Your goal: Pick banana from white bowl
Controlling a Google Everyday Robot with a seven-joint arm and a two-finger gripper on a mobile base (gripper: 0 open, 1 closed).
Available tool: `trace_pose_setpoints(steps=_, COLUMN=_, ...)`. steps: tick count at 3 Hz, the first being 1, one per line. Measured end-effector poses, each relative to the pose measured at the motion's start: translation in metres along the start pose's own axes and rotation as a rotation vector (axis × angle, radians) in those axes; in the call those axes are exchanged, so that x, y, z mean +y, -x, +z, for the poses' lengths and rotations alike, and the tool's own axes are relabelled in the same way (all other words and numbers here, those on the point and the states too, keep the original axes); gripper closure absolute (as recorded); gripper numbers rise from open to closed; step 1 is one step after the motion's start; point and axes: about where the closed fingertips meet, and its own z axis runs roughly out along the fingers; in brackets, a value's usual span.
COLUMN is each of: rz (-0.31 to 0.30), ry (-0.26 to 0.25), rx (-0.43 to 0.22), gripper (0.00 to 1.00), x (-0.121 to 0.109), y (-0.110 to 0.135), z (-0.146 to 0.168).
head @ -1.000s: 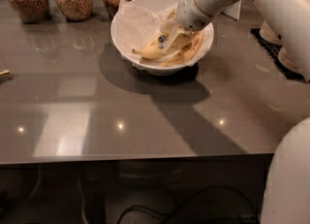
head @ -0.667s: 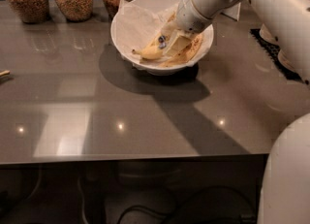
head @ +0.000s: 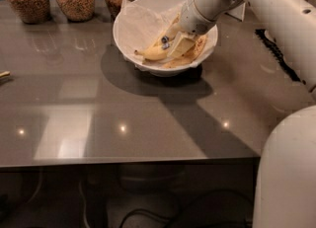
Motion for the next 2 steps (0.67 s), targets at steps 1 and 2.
trace_pose_setpoints(steps=1, rz=0.009, ry=-0.004, rx=0.016, gripper=0.47, x=-0.0073, y=-0.0073, z=0.0052)
trace_pose_setpoints(steps=2, rz=0.012, ry=0.009, rx=0.037, gripper=0.57, x=-0.0083, y=-0.013, z=0.0113)
